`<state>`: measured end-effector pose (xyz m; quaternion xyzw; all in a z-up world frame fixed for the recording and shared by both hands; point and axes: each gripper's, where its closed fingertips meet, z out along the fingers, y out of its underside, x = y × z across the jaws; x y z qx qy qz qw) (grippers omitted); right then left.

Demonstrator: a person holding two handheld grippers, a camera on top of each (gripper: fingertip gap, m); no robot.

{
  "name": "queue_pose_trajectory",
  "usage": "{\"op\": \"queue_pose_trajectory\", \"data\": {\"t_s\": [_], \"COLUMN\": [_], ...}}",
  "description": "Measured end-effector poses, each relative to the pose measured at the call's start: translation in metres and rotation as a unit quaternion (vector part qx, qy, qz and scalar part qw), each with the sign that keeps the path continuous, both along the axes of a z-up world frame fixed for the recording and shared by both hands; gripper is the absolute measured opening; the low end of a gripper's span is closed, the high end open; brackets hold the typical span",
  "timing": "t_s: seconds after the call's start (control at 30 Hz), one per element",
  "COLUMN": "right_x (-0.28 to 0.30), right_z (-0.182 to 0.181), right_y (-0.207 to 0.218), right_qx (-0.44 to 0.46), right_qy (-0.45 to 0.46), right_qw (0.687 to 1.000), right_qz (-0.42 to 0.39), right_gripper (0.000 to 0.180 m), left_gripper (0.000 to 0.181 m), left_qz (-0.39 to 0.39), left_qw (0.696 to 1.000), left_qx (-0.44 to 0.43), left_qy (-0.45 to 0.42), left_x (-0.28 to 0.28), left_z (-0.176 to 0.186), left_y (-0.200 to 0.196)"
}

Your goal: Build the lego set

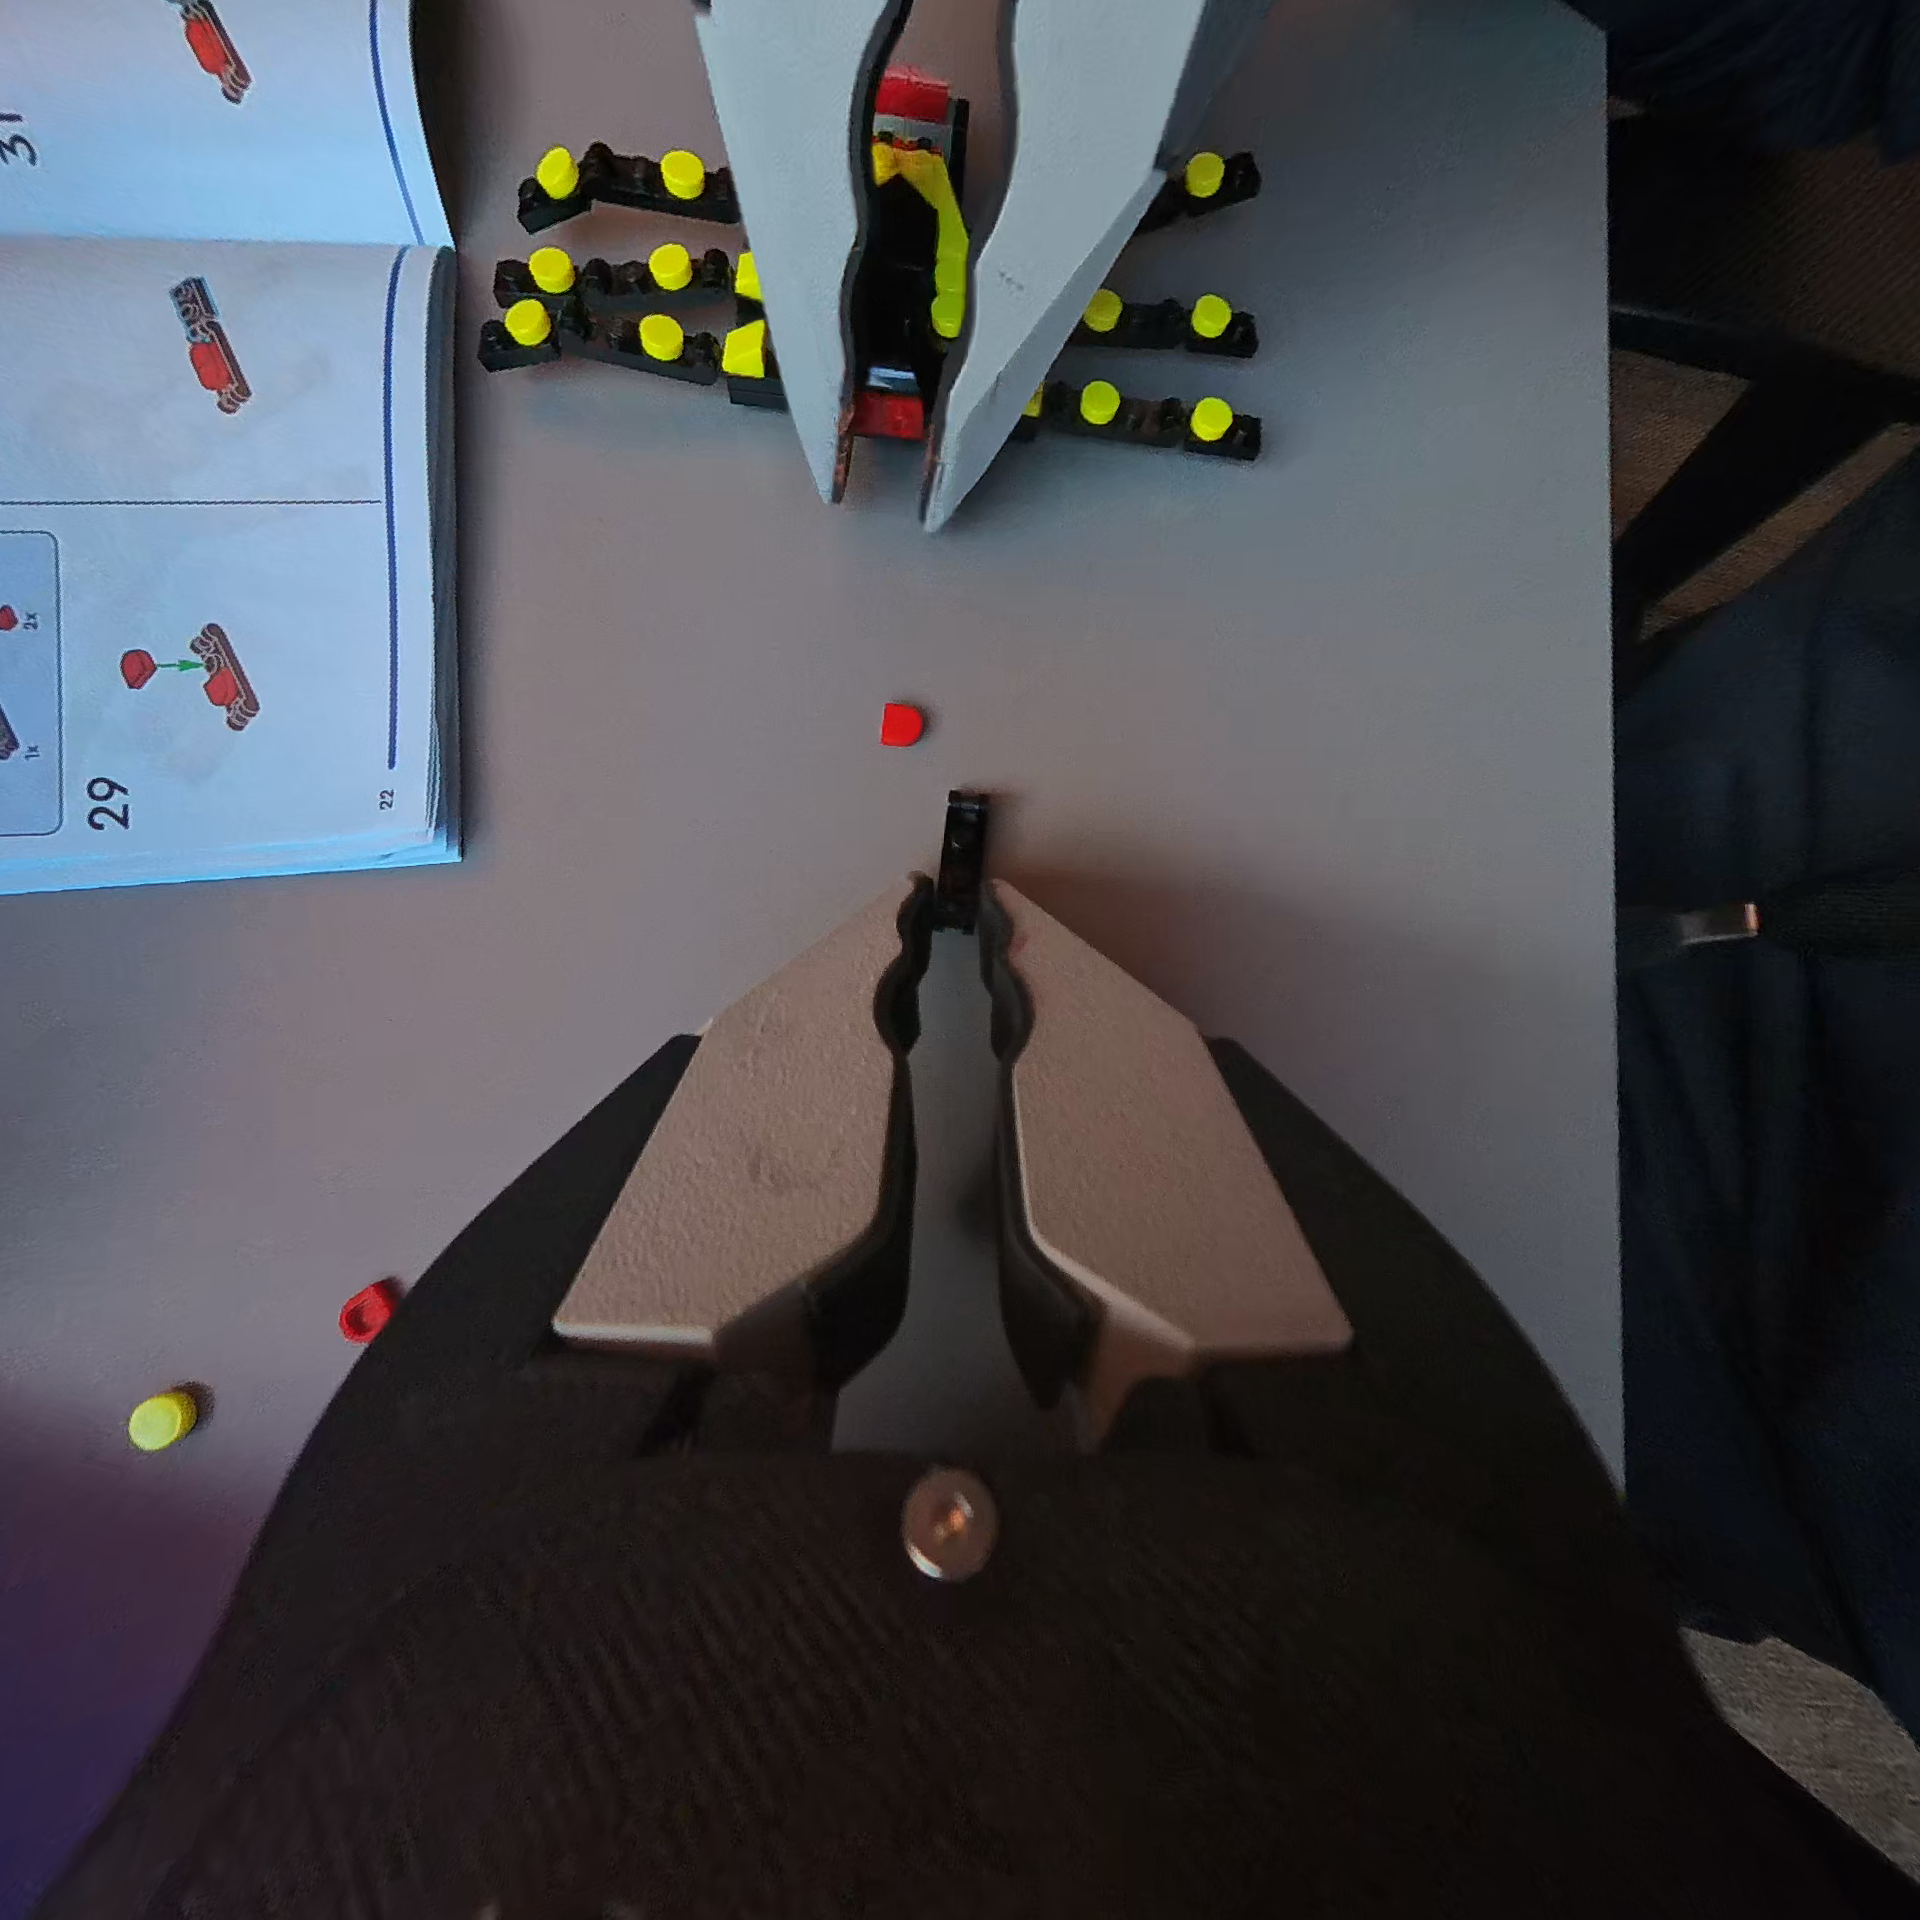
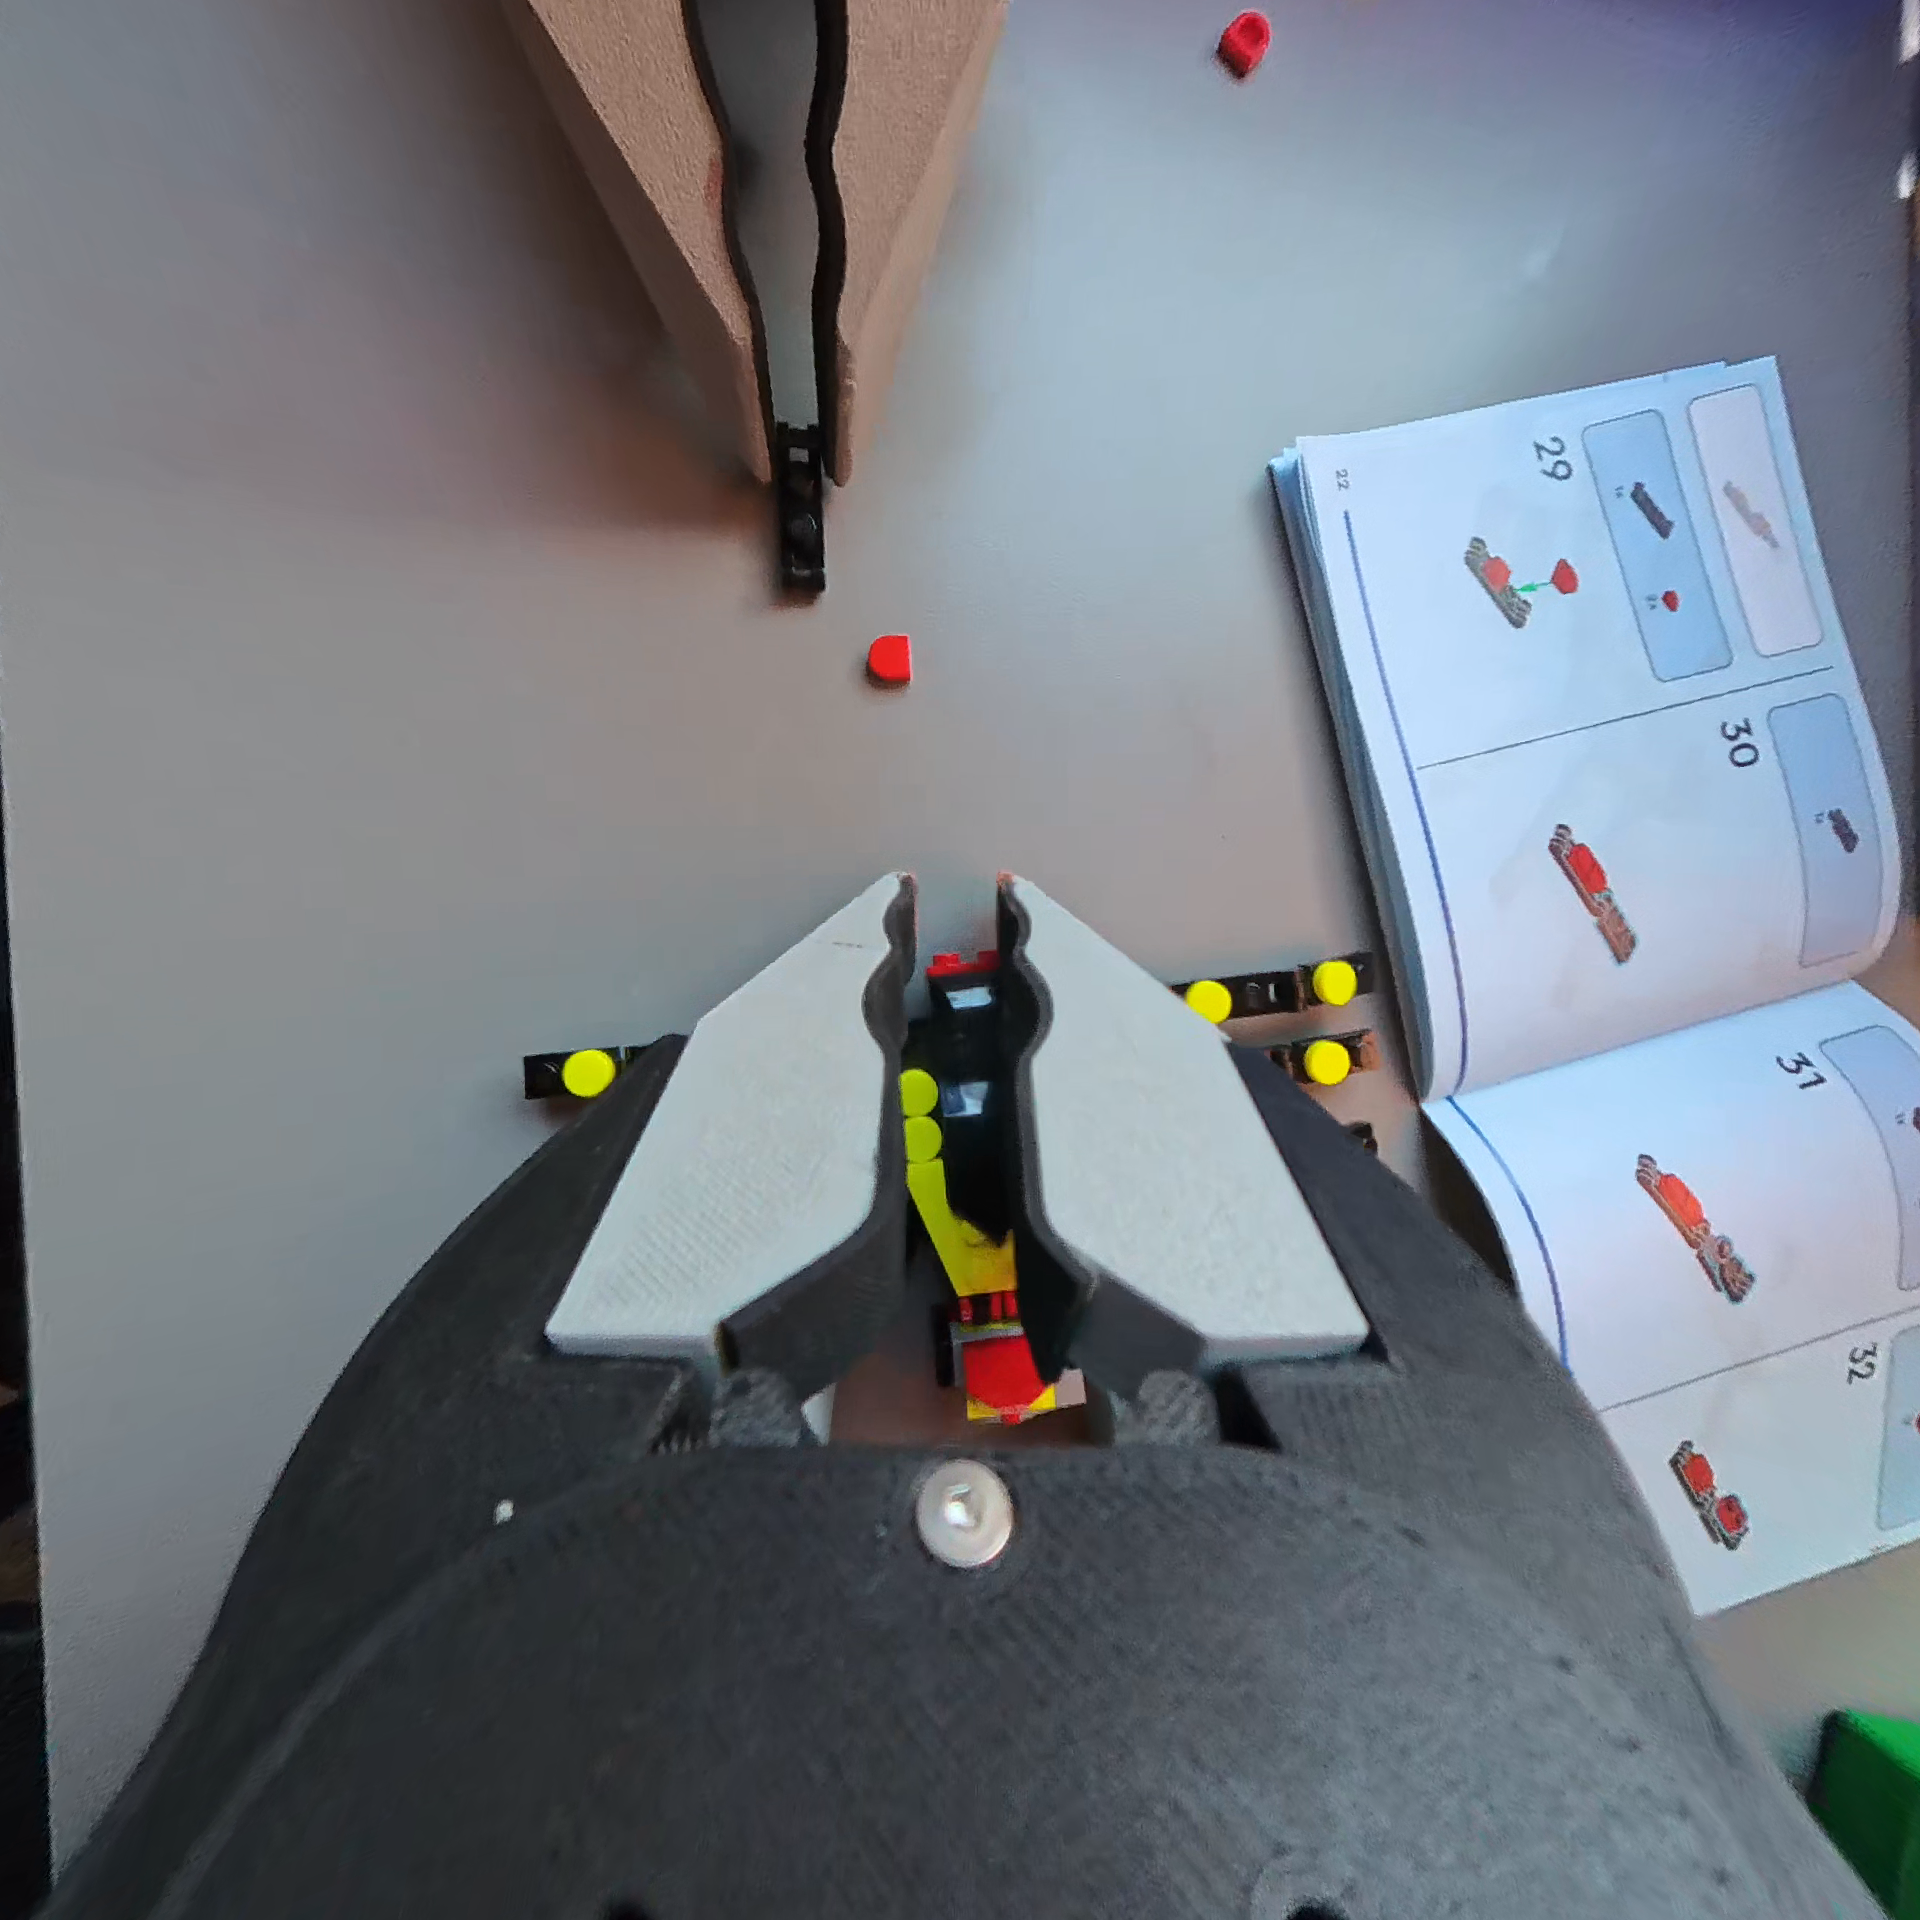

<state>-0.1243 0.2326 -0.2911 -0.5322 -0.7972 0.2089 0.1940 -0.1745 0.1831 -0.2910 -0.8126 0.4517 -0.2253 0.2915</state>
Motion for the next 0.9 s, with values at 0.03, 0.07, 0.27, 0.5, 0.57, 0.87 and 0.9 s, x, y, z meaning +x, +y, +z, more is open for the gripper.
{"op": "queue_pose_trajectory", "data": {"t_s": [0.03, 0.07, 0.27, 0.5, 0.57, 0.87, 0.9], "right_x": [-0.001, -0.002, -0.009, -0.014, -0.015, -0.024, -0.025], "right_z": [0.003, 0.006, 0.014, 0.006, 0.005, 0.005, 0.006], "right_y": [-0.002, -0.003, -0.004, -0.014, -0.016, -0.020, -0.021], "right_qx": [-0.008, -0.014, -0.029, -0.033, -0.034, -0.021, -0.019], "right_qy": [0.007, 0.014, 0.045, 0.038, 0.038, 0.054, 0.058], "right_qw": [1.000, 1.000, 0.999, 0.999, 0.999, 0.998, 0.998], "right_qz": [0.002, 0.002, 0.000, 0.015, 0.018, 0.021, 0.021], "right_gripper": [0.013, 0.013, 0.013, 0.014, 0.014, 0.013, 0.013], "left_gripper": [0.006, 0.006, 0.006, 0.008, 0.010, 0.007, 0.008], "left_qz": [0.001, 0.000, 0.005, -0.005, -0.009, -0.009, -0.011], "left_qw": [1.000, 1.000, 1.000, 1.000, 1.000, 1.000, 1.000], "left_qx": [-0.001, -0.002, 0.003, -0.008, -0.010, 0.009, 0.012], "left_qy": [-0.001, -0.006, -0.022, -0.009, -0.005, 0.007, 0.009], "left_x": [0.000, 0.000, -0.002, -0.002, -0.002, -0.004, -0.004], "left_z": [0.001, 0.002, 0.010, 0.003, 0.001, -0.002, -0.002], "left_y": [0.000, 0.000, 0.002, -0.002, -0.003, 0.002, 0.002]}}
